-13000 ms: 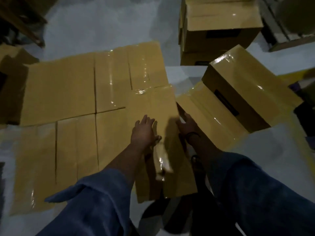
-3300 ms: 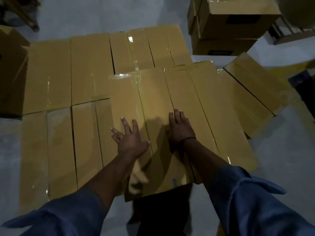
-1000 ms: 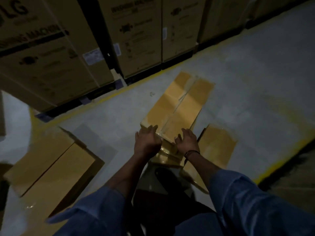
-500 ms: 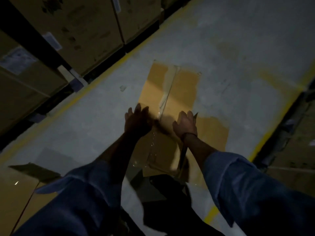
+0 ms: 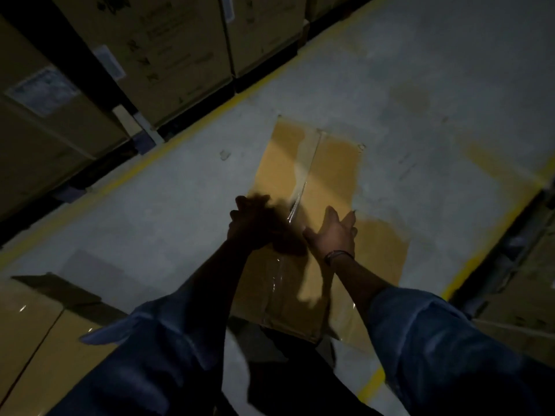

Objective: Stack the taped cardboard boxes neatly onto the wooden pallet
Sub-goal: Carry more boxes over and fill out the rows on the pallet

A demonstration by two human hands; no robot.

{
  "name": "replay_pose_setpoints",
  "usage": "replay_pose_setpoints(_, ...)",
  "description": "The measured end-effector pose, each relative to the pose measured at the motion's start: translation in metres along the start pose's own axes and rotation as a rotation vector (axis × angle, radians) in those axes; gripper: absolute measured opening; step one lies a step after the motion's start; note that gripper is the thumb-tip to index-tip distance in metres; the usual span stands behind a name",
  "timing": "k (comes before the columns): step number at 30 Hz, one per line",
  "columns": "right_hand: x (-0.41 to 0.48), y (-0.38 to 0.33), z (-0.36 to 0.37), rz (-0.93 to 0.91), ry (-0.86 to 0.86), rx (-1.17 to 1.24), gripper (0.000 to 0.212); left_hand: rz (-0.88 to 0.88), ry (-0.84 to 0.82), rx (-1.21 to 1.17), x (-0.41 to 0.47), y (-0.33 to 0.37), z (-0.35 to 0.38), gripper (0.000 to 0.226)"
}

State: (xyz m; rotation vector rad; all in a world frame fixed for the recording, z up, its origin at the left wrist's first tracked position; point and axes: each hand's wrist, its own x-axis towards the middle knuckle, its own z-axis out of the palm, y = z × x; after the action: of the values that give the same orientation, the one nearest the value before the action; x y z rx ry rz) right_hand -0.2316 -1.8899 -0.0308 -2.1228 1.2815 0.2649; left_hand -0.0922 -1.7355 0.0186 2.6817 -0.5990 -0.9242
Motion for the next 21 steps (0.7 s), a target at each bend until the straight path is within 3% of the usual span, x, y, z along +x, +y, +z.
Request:
replay_pose_setpoints(4, -0.055, -0.003, 0.001, -0.246, 0.031, -0.101, 0.097, 0.014, 0.057, -0.021, -0.064, -0.031, -0.002, 0.091)
replay_pose_setpoints(9, -0.123, -0.008, -0.001, -0.46, -0.005, -0.236, 0.08, -0.071, 0.195, -0.024, -0.154, -0.067, -0.001, 0.068)
replay_pose_setpoints(15, -0.247, -0.014, 0.002, -0.684, -0.051, -0.354, 0.079, -0.279, 0.37, -0.057, -0.331, -0.096, 0.021, 0.119)
replay_pose_setpoints(21, -0.396, 0.016, 0.009, -0.99, -0.066, -0.416, 0.078, -0.472, 0.501, -0.078, -0.513, -0.125, 0.082, 0.123)
